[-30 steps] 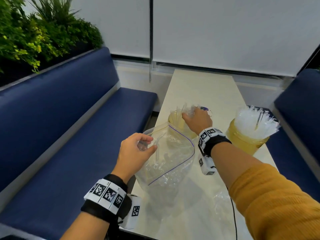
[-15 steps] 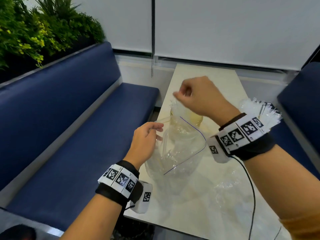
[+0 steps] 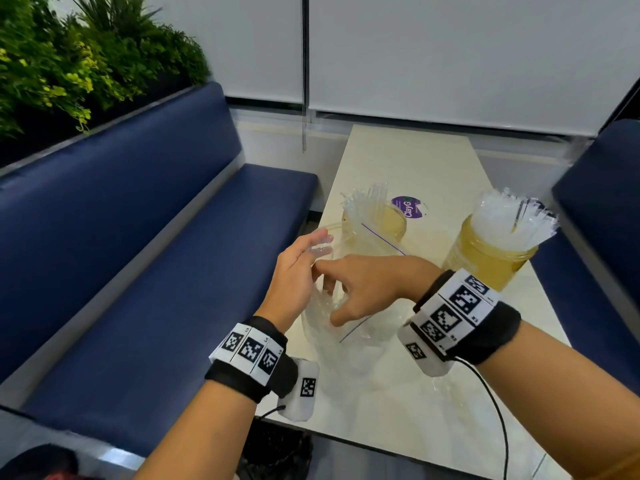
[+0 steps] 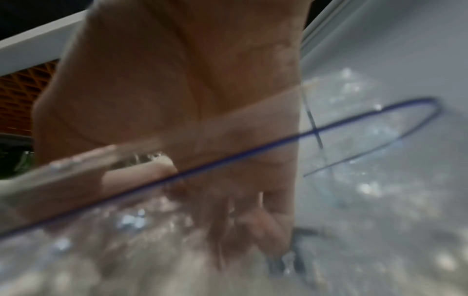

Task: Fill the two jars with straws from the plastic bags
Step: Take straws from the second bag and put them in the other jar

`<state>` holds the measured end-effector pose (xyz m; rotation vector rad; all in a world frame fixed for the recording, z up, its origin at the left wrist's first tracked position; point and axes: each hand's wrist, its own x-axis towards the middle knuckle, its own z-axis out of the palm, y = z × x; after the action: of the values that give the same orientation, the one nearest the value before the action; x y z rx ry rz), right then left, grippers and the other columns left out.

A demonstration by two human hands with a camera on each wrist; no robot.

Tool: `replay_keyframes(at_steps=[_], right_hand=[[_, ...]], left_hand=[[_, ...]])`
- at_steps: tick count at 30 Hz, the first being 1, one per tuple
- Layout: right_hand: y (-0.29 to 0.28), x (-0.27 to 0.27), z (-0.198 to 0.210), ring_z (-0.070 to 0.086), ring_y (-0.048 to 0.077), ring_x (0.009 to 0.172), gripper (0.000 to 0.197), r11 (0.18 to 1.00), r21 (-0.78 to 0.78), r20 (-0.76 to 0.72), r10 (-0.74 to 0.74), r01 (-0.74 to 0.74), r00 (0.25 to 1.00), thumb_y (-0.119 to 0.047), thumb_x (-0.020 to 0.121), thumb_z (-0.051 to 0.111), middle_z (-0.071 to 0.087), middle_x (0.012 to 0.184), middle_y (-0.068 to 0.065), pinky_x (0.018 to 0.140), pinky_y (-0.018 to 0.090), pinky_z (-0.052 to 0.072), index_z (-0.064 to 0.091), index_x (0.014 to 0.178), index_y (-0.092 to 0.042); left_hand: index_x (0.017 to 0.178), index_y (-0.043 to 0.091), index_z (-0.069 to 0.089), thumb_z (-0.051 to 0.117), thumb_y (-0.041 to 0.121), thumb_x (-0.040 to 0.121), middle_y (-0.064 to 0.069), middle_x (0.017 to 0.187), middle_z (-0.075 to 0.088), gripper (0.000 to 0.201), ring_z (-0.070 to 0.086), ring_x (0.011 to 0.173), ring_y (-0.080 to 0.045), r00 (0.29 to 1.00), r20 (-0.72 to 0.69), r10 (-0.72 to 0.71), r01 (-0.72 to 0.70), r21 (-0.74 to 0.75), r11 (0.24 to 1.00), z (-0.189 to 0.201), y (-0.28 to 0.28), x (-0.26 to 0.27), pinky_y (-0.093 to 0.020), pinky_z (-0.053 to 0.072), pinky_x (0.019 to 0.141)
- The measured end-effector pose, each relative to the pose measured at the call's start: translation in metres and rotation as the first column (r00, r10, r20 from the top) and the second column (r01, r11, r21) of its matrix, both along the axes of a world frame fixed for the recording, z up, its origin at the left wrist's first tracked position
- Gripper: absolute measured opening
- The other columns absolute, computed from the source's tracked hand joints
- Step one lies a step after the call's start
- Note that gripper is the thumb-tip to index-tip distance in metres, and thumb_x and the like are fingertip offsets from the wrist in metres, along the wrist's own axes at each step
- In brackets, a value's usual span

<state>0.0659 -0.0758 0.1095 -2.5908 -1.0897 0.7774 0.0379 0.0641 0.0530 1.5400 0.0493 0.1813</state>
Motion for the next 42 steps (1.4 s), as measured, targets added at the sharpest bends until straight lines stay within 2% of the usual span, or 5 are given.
replay_keyframes(at_steps=[5, 14, 23, 29, 42], right_hand=[[0.007, -0.010, -0.007, 0.061, 0.015, 0.092, 0.072, 1.000, -0.015, 0.158, 0.000, 0.003, 0.987, -0.053, 0.069, 0.083, 0.064, 0.108, -0.007, 0.083, 0.033, 0.053, 0.049, 0.125, -0.025], [0.015, -0.016, -0.016, 0.063, 0.024, 0.090, 0.030, 0.998, 0.034, 0.514, 0.024, -0.049, 0.858, -0.048, 0.093, 0.057, 0.068, 0.099, 0.000, 0.066, 0.030, 0.036, 0.061, 0.113, -0.025], [0.003, 0.002, 0.016, 0.058, 0.020, 0.082, 0.032, 0.974, 0.225, 0.486, -0.139, 0.030, 0.863, -0.042, 0.097, 0.058, 0.064, 0.090, 0.004, 0.067, 0.028, 0.038, 0.063, 0.117, -0.018], [0.014, 0.010, 0.050, 0.056, 0.017, 0.088, 0.032, 0.934, 0.354, 0.509, -0.227, 0.038, 0.830, -0.042, 0.094, 0.063, 0.064, 0.095, 0.003, 0.071, 0.026, 0.038, 0.066, 0.113, -0.016], [0.038, 0.009, 0.046, 0.054, 0.010, 0.066, 0.058, 0.778, 0.613, 0.410, -0.463, 0.138, 0.786, -0.076, 0.071, 0.065, 0.057, 0.071, -0.011, 0.060, 0.028, 0.047, 0.059, 0.092, -0.022]], left_hand=[[0.116, 0.026, 0.072, 0.040, 0.005, 0.103, -0.001, 0.129, 0.068, 0.040, 0.067, 0.108, -0.018, 0.999, -0.042, 0.009, -0.012, -0.071, 0.997, 0.002, 0.002, -0.002, -0.017, 0.055, 0.068], [0.122, 0.020, 0.070, 0.042, 0.001, 0.099, 0.003, 0.124, 0.072, 0.041, 0.068, 0.114, -0.013, 0.994, -0.109, 0.026, -0.046, -0.181, 0.982, 0.005, 0.008, -0.005, -0.041, 0.052, 0.105], [0.123, 0.026, 0.062, 0.073, 0.073, 0.066, 0.008, 0.128, 0.065, 0.075, 0.062, 0.119, -0.007, 0.982, 0.071, -0.178, 0.164, 0.169, 0.972, -0.006, 0.017, -0.019, -0.026, 0.052, 0.094], [0.122, 0.041, 0.059, 0.092, 0.062, 0.051, 0.019, 0.126, 0.063, 0.082, 0.058, 0.120, -0.001, 0.990, 0.051, -0.132, 0.104, 0.371, 0.923, -0.009, 0.006, -0.016, -0.027, 0.049, 0.101], [0.090, 0.019, 0.066, 0.073, 0.031, 0.090, 0.005, 0.080, 0.071, 0.014, 0.065, 0.068, -0.001, 0.982, 0.132, 0.132, -0.156, 0.196, 0.968, -0.010, -0.015, -0.004, -0.017, 0.049, 0.058]])
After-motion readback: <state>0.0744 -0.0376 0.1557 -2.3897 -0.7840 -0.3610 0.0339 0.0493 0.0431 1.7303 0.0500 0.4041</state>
